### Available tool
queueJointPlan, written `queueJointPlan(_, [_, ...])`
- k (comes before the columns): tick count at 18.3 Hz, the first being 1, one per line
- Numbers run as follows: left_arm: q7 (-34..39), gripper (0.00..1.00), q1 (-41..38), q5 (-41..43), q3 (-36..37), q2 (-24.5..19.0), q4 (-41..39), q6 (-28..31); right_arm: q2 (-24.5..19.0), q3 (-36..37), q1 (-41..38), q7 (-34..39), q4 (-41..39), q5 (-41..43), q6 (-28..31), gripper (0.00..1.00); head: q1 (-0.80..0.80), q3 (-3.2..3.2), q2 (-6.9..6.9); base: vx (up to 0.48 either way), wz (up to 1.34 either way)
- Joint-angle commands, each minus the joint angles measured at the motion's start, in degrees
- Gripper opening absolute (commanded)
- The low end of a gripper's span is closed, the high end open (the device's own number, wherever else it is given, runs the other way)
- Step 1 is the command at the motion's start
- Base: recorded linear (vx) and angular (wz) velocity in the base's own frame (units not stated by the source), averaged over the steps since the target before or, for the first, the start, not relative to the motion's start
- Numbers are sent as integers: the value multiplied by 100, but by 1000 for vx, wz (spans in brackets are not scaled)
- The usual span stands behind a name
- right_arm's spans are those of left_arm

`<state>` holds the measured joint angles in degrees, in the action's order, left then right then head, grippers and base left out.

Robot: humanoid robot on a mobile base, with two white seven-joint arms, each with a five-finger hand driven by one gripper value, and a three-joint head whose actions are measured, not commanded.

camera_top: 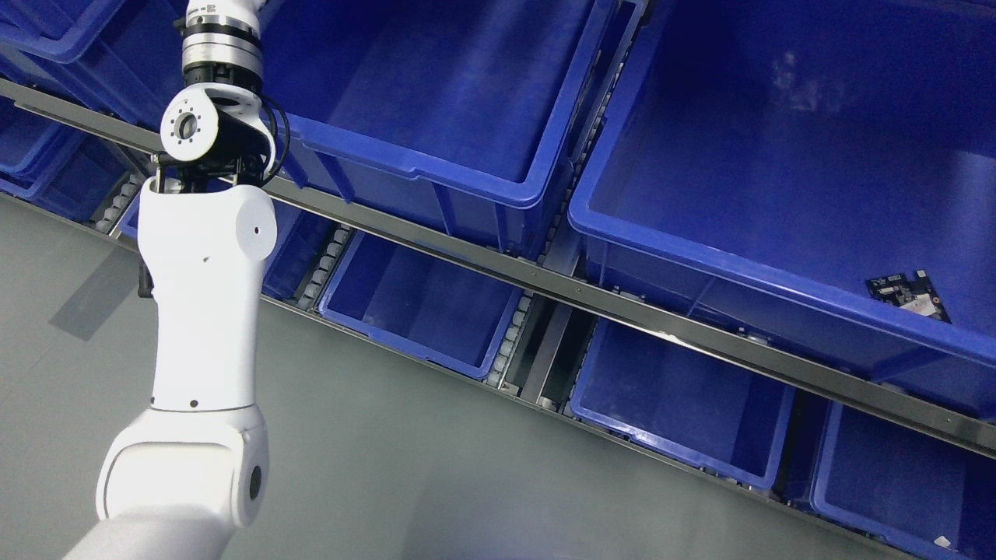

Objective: Move yellow foam block to right shelf middle
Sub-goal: 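Extend the left hand over a blue bin and release the cube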

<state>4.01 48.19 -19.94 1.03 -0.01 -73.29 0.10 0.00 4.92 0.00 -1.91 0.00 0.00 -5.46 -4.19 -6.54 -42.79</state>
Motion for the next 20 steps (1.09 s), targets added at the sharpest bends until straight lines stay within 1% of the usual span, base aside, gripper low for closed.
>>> queueJointPlan(1, [21, 12, 42, -159, -130, -99, 315, 86, 100, 0, -9, -3, -100, -18, 2, 100, 0, 0, 0, 0, 0])
queueJointPlan(4, [-23, 14, 59, -177, 142, -99, 368, 86, 100, 0, -9, -3, -100, -18, 2, 100, 0, 0, 0, 0, 0])
queueJointPlan(8, [-401, 14, 59, -107, 467, -99, 385, 95, 100, 0, -9, -3, -100, -18, 2, 100, 0, 0, 0, 0, 0])
queueJointPlan(11, [-401, 16, 59, -107, 486, -99, 394, 95, 100, 0, -9, -3, -100, -18, 2, 100, 0, 0, 0, 0, 0])
queueJointPlan(14, [-375, 26, 33, -115, 495, -99, 420, 95, 100, 0, -9, -3, -100, -18, 2, 100, 0, 0, 0, 0, 0])
queueJointPlan(15, [-375, 36, 33, -115, 495, -99, 438, 95, 100, 0, -9, -3, -100, -18, 2, 100, 0, 0, 0, 0, 0])
queueJointPlan(16, [-375, 44, 24, -107, 512, -99, 438, 95, 100, 0, -9, -3, -100, -18, 2, 100, 0, 0, 0, 0, 0])
queueJointPlan(17, [-366, 47, 24, -98, 538, -99, 438, 95, 100, 0, -9, -3, -100, -18, 2, 100, 0, 0, 0, 0, 0])
queueJointPlan(18, [-357, 55, 24, -98, 573, -99, 438, 95, 100, 0, -9, -3, -100, -18, 2, 100, 0, 0, 0, 0, 0])
queueJointPlan(20, [-357, 63, 24, -98, 583, -99, 438, 95, 100, 0, -9, -3, -100, -18, 2, 100, 0, 0, 0, 0, 0])
